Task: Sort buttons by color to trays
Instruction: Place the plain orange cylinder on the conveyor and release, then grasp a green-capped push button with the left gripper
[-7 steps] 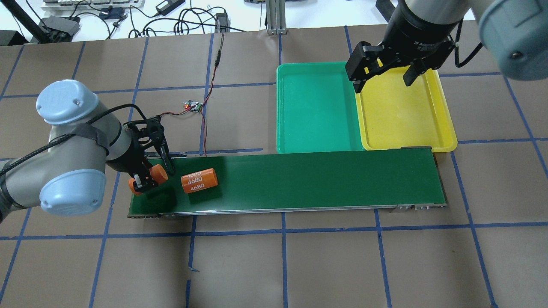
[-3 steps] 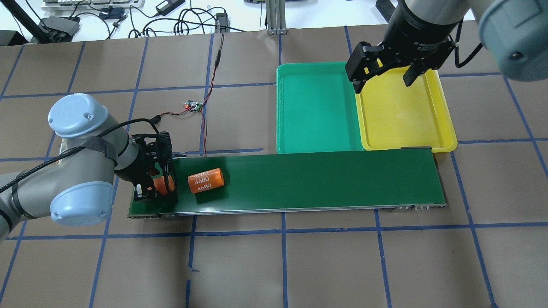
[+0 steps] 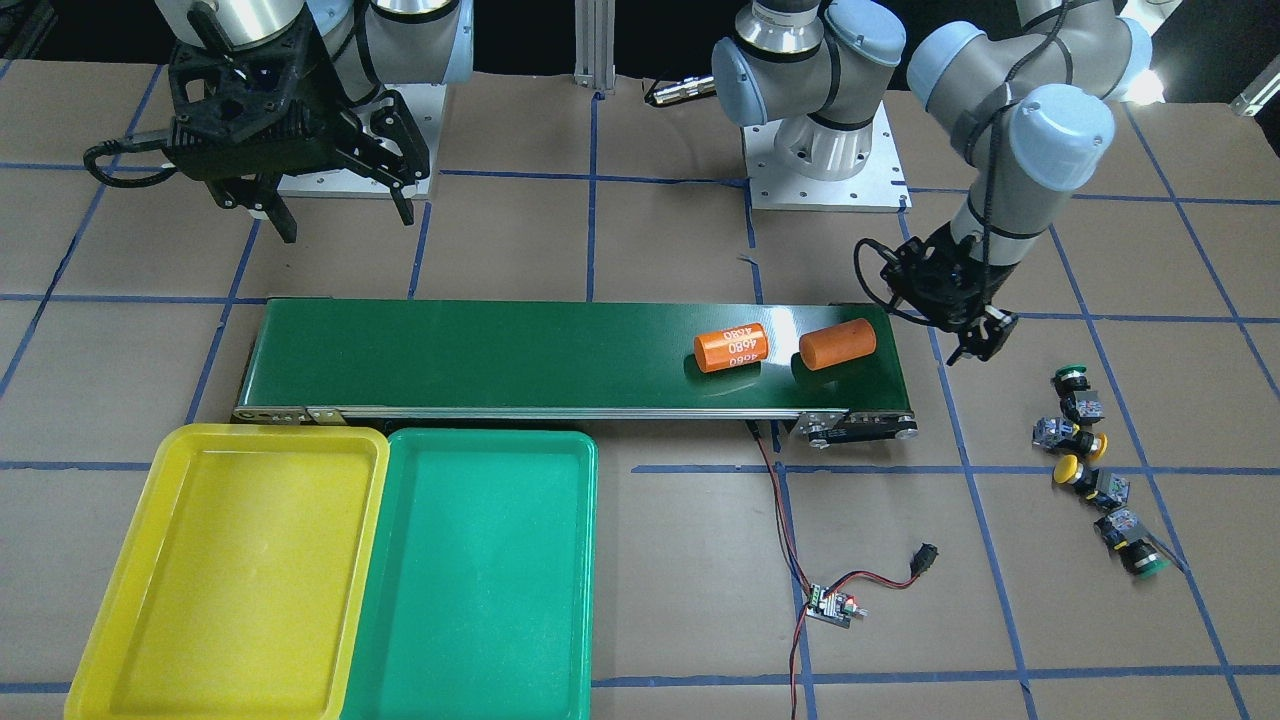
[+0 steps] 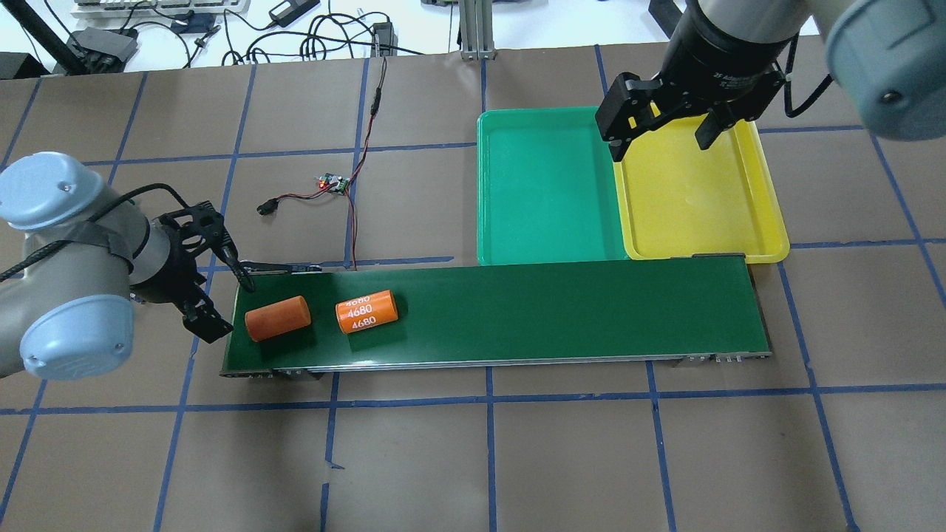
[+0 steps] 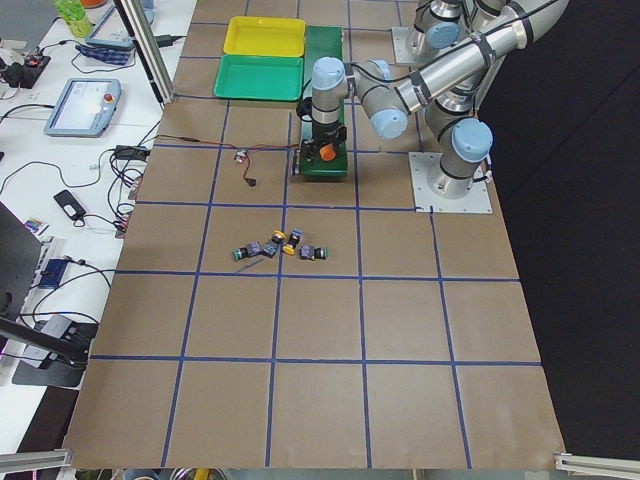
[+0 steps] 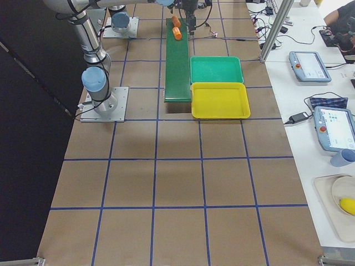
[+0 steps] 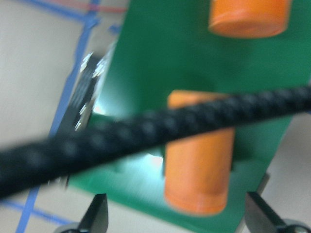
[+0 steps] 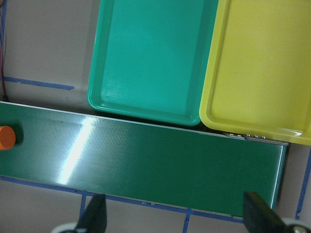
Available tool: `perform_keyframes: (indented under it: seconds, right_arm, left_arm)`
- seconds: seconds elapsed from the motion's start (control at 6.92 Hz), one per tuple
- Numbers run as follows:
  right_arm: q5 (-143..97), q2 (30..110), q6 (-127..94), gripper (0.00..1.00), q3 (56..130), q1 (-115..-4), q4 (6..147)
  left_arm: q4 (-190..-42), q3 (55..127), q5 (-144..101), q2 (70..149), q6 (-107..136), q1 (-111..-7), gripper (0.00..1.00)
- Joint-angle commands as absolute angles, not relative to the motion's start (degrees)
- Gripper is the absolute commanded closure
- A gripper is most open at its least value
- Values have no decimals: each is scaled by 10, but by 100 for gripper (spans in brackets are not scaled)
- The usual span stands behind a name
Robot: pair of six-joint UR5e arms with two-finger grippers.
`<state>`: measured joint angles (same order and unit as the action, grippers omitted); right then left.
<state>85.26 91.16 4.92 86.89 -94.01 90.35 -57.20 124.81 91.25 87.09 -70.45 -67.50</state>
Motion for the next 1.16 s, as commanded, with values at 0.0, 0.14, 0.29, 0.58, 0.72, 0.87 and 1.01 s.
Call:
perform_keyframes:
  seconds: [0.0, 0.14, 0.29, 0.58, 0.72, 0.87, 1.01]
  right_arm:
    - [853, 912, 49, 0, 869, -940, 904]
    - [853, 912, 49, 0, 869, -940, 904]
    - [853, 912, 49, 0, 869, -940, 904]
    - [853, 912, 49, 0, 869, -940, 904]
    - [853, 912, 49, 0, 869, -940, 904]
    - [853, 911, 49, 0, 868, -940, 904]
    - [853, 912, 49, 0, 869, -940, 904]
  left_arm:
    - [-570, 1244, 912, 902, -676, -520, 0]
    - [-554, 1229, 911, 943, -637, -498, 0]
    - [-522, 1207, 916, 980, -607, -492, 0]
    - [-439, 1193, 928, 1053, -603, -450, 0]
    - [-415, 1192, 929, 1076, -595, -444, 0]
    - [-413, 1187, 929, 1087, -577, -444, 0]
    - [-409, 1181, 929, 1096, -576, -444, 0]
